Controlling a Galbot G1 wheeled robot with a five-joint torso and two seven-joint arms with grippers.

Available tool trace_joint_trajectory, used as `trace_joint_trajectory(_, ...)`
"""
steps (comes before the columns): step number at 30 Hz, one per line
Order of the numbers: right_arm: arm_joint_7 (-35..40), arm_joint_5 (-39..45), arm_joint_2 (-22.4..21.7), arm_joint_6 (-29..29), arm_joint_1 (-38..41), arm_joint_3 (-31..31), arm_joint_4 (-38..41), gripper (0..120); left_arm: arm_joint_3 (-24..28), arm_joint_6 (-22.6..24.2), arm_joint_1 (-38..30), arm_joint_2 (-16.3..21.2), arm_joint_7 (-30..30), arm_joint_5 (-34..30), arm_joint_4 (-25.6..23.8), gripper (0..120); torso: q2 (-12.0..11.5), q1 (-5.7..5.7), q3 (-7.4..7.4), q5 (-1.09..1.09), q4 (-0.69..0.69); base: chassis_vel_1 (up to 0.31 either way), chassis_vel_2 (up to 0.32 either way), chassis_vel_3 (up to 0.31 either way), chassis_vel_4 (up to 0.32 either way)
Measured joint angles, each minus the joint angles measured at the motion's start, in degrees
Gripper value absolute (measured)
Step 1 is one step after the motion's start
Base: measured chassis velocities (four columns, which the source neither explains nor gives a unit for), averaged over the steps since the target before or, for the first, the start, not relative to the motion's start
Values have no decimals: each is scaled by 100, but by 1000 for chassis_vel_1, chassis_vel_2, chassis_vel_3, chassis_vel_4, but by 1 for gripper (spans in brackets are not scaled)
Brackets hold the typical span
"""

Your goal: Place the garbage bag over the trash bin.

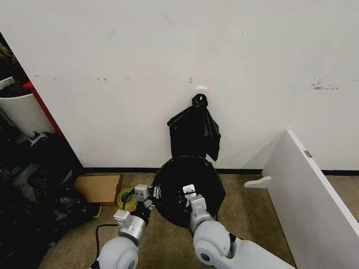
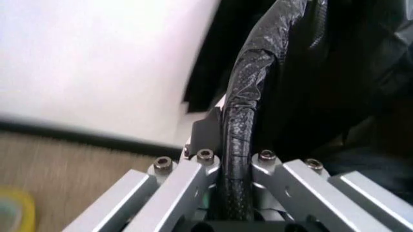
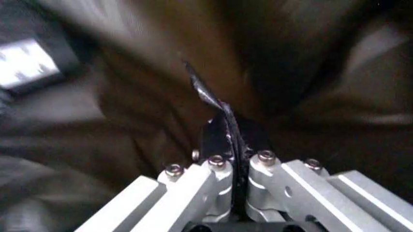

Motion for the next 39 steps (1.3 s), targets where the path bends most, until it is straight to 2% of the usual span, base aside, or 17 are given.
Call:
trace_joint_trajectory(3,-139,-112,-141,134,-233,163,291,0,-187,307,-99,-91,-360,-789,41,1,0,0,0,0,-1,0,0,0,0)
trace_joint_trajectory(4,-139,-112,-141,134,-233,163,291,0,-187,307,-99,-91,-360,-789,41,1,0,0,0,0,-1,0,0,0,0)
trace_joint_trajectory(7,-212,-474,-206,339,-660,496,503,0,-370,641,-196,-197,-739,-1464,106,1,0,0,0,0,1,0,0,0,0)
trace_joint_trajectory(11,-389,-939,-173,593,-1241,922,692,3,-439,848,-254,-281,-1007,-1777,219,1,0,0,0,-1,-1,0,0,0,0)
trace_joint_trajectory(14,-590,-1334,-83,852,-1712,1290,796,13,-427,1083,-293,-327,-1228,-1848,265,1,0,0,0,0,-1,0,0,0,0)
trace_joint_trajectory(16,-822,-1779,78,1272,-2086,1766,722,25,-324,1589,-401,-407,-1667,-1859,360,1,0,0,-1,0,-1,0,0,0,0)
trace_joint_trajectory(18,-865,-1896,180,1473,-2184,2010,606,31,-238,1760,-472,-452,-1842,-1858,434,1,0,0,0,-1,-1,0,0,0,0)
trace_joint_trajectory(19,-865,-1896,180,1473,-2184,2010,606,31,-238,1760,-472,-452,-1842,-1858,434,1,0,0,0,-1,-1,0,0,0,0)
trace_joint_trajectory(24,-887,-1909,312,1567,-2300,2319,594,53,-56,2087,-643,-510,-2083,-1897,543,1,0,0,0,0,0,0,0,0,0)
trace_joint_trajectory(26,-887,-1893,327,1567,-2317,2349,606,61,-21,2080,-689,-518,-2034,-1904,592,9,0,0,-1,0,-1,0,0,0,0)
trace_joint_trajectory(28,-887,-1887,336,1566,-2328,2362,606,65,-8,2065,-708,-524,-2006,-1904,616,12,0,0,0,0,0,0,0,0,0)
trace_joint_trajectory(33,-877,-1875,401,1521,-2374,2356,593,87,-22,1977,-764,-577,-1801,-1893,706,34,0,0,0,-2,-1,0,0,0,0)
trace_joint_trajectory(34,-877,-1875,401,1521,-2374,2356,593,87,-22,1977,-764,-577,-1801,-1893,706,34,0,0,0,-2,-1,0,0,0,0)
trace_joint_trajectory(35,-871,-1873,408,1493,-2378,2338,594,90,-39,1976,-767,-579,-1779,-1891,706,39,0,0,-1,-1,-1,0,0,0,0)
trace_joint_trajectory(36,-868,-1869,409,1465,-2380,2321,599,96,-64,1976,-767,-577,-1773,-1889,705,43,0,0,0,0,0,0,0,0,0)
trace_joint_trajectory(39,-858,-1868,409,1442,-2380,2305,600,100,-132,1977,-732,-551,-1762,-1882,635,55,0,0,0,0,-1,0,0,0,0)
